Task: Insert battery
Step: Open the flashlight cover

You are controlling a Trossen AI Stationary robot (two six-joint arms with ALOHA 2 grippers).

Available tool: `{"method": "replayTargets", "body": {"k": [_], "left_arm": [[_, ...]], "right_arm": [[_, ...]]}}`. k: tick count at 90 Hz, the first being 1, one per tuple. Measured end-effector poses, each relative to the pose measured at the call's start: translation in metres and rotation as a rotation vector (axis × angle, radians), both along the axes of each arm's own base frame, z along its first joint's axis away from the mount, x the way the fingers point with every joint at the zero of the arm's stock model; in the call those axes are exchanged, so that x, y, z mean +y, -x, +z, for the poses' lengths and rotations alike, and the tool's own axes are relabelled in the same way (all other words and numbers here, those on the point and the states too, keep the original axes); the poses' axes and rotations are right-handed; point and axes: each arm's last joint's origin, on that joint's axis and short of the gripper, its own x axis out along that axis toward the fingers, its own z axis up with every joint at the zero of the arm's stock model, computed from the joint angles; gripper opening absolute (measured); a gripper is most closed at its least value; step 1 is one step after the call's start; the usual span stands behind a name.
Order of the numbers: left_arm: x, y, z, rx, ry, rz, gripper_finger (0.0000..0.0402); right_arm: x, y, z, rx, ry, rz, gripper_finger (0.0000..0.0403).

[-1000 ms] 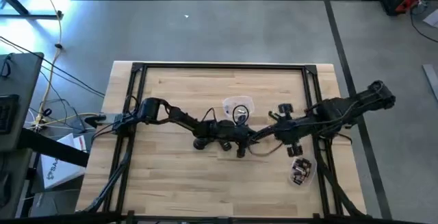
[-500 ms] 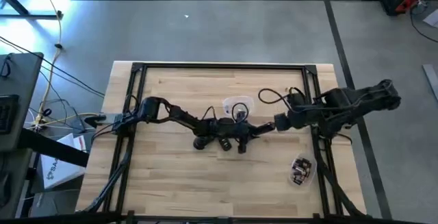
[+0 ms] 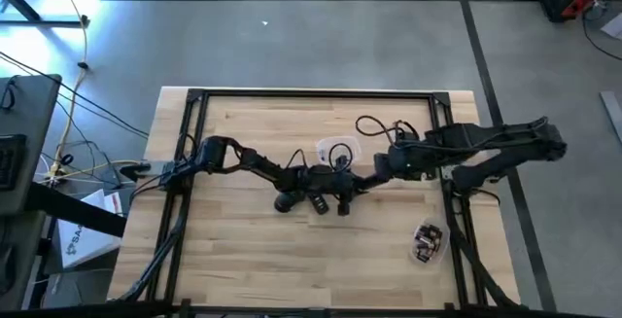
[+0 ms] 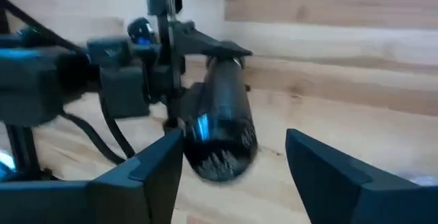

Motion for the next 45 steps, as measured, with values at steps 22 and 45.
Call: {"method": "replayTargets", "body": {"k": [22, 45], "left_arm": [[-0.0003, -0.0001, 0.0004, -0.003, 0.010, -0.006, 0.0134], [-0.0011, 0.0001, -0.0001, 0.001, 0.020, -0.010, 0.0138]], "right_arm": [[-0.0057, -0.0001, 0.0006, 0.002, -0.045, -0.022, 0.0158], [-0.0036, -0.0006, 0.0002, 0.005, -0.066, -0.015, 0.0125]]}}
